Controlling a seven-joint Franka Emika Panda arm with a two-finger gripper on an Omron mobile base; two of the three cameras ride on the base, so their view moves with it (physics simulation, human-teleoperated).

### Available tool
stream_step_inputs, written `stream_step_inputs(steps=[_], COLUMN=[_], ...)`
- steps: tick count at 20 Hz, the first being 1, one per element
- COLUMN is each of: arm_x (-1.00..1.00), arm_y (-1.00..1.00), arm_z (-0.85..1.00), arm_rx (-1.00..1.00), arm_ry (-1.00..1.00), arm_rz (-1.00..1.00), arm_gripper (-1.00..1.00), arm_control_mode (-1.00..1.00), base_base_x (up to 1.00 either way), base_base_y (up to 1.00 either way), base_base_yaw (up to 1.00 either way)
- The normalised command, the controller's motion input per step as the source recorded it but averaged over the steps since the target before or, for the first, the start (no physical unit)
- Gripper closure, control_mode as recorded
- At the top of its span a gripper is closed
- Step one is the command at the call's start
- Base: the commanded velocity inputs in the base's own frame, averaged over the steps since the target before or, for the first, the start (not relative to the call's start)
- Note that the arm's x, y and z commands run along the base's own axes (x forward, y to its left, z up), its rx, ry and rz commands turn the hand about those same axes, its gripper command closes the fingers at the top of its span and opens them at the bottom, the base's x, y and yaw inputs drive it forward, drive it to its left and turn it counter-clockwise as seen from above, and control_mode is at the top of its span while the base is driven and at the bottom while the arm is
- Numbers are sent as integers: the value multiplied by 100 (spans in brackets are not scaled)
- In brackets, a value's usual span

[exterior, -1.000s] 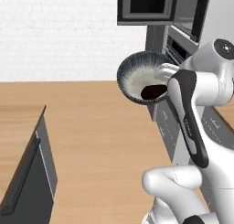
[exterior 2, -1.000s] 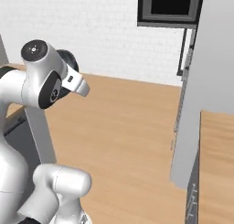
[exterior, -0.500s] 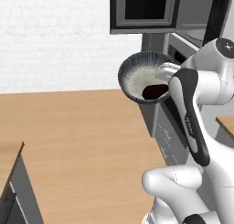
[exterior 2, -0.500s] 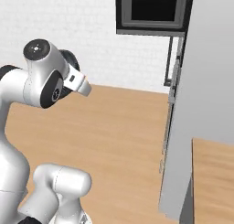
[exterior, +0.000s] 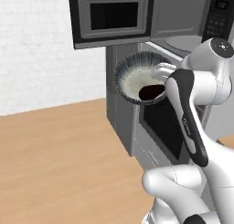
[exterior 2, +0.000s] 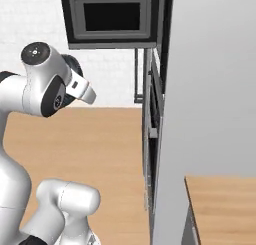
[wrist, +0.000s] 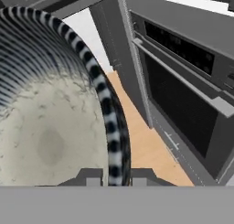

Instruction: Pick the avocado from the sink and place it in the bowl. Then pick the bowl and place it in the microwave. Then close the microwave door and press the start button.

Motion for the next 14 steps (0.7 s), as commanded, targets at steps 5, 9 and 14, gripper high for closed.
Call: stream_step_inputs(steps=[5,9,14], arm_x=[0,0,0], arm_y=[0,0,0], arm_z=[0,0,0], arm_rx=[0,0,0], arm_ry=[0,0,0], arm_rz=[0,0,0], arm_gripper=[100,100,100], arm_control_mode=[100,100,100], base_base_x=[66,34,0], base_base_y=[38,56,68], base_base_yaw=[-64,-62,-62])
